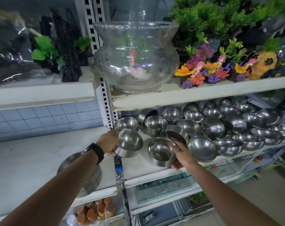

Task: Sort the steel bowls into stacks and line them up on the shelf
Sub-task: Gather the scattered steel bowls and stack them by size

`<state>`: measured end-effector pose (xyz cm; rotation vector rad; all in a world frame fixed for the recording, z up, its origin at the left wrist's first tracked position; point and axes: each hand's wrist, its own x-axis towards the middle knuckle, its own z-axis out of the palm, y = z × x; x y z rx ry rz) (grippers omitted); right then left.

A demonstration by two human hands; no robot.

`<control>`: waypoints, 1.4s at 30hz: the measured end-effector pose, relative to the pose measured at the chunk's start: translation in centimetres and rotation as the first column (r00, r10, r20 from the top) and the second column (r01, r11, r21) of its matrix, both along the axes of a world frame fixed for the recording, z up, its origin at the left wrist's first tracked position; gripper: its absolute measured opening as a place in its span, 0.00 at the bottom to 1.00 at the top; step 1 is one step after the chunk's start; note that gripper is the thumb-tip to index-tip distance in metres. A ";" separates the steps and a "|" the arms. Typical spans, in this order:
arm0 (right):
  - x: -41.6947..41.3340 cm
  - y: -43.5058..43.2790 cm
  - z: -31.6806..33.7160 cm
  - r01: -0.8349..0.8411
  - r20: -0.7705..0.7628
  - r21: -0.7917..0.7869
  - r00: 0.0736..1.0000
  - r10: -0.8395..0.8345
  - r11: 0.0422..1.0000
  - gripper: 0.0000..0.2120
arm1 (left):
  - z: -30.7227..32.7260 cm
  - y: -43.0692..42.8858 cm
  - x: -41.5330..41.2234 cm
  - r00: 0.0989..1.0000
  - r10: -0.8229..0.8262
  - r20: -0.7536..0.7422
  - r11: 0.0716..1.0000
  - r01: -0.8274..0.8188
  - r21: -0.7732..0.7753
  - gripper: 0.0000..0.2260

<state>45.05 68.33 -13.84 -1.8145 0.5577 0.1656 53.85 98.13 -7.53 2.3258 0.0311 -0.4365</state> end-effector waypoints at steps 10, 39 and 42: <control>-0.1 0.8 -1.7 0.114 0.030 0.043 0.993 -0.115 0.993 0.18 | 2.2 1.7 -1.3 0.996 0.086 0.036 0.970 -0.076 -0.231 0.15; 4.6 8.0 5.1 0.036 0.175 0.013 0.984 -0.038 0.999 0.15 | 4.1 13.2 -5.9 0.924 0.373 0.085 0.883 -0.326 -0.337 0.22; 4.7 9.1 5.7 -0.014 0.194 -0.021 0.981 0.018 1.000 0.16 | 4.1 14.5 -6.4 0.907 0.412 0.087 0.873 -0.365 -0.324 0.22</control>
